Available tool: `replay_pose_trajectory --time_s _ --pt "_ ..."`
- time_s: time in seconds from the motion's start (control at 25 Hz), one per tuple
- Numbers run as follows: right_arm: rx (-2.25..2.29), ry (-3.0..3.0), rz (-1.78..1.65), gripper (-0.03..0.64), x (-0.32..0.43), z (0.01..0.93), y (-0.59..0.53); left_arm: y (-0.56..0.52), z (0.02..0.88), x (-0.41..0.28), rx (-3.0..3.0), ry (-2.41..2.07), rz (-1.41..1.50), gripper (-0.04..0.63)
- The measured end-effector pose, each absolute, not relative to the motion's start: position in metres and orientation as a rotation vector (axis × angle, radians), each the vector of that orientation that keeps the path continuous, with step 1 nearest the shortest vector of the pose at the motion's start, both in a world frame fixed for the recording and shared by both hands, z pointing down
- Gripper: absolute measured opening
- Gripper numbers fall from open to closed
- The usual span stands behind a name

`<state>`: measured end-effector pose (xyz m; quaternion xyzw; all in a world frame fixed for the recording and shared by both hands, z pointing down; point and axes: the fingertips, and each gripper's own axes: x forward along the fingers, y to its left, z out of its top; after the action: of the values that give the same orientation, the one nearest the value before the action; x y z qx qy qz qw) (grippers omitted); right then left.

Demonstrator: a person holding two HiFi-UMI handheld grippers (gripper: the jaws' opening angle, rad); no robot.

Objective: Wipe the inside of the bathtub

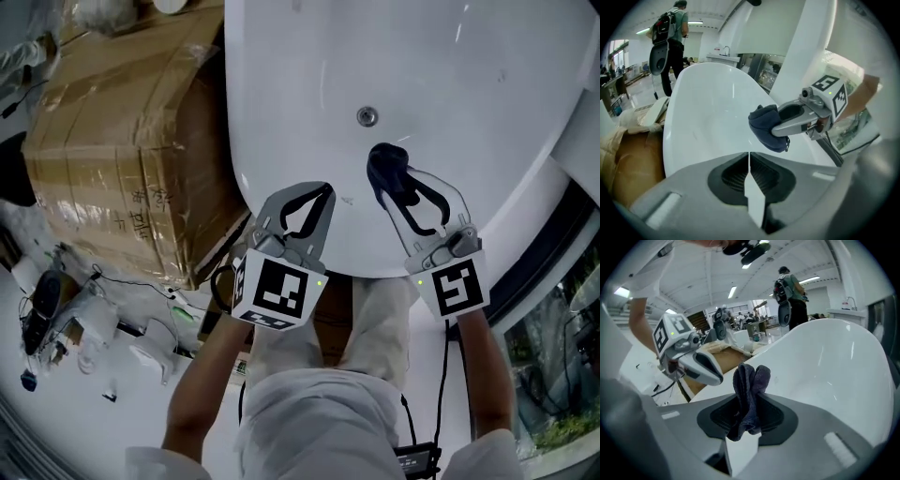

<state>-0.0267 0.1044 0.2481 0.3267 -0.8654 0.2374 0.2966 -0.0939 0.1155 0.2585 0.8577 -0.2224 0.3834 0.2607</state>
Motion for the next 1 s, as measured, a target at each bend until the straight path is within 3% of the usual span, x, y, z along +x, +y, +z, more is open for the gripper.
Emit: replay_pose_trajectory --time_s 0.2,0.4,0.6,0.76,0.92,1.0 --pt "0.702 -2.241 0.505 0.118 -0.02 0.265 0.117 0.126 0.264 -0.067 2.429 -0.327 1.144 0.144" --pt "0.612 -2.195 0.372 0.118 -0.02 0.279 0.127 0.128 0.27 -0.05 2.482 -0.17 1.213 0.188" --pt "0.436 -2.181 0.25 0.12 -0.027 0.286 0.141 0.131 0.276 -0.037 2.537 -0.043 1.304 0.281" --pt "0.326 -2.208 0.183 0.12 -0.035 0.283 0.15 0.14 0.28 -0.03 2.547 0.055 1.339 0.276" --pt "0.286 -2.208 0.184 0.121 -0.035 0.284 0.155 0.148 0.28 -0.027 2.535 0.092 1.339 0.108" --pt "0.321 -2.194 0.221 0.146 -0.03 0.285 0.153 0.15 0.279 -0.025 2.539 0.09 1.333 0.085"
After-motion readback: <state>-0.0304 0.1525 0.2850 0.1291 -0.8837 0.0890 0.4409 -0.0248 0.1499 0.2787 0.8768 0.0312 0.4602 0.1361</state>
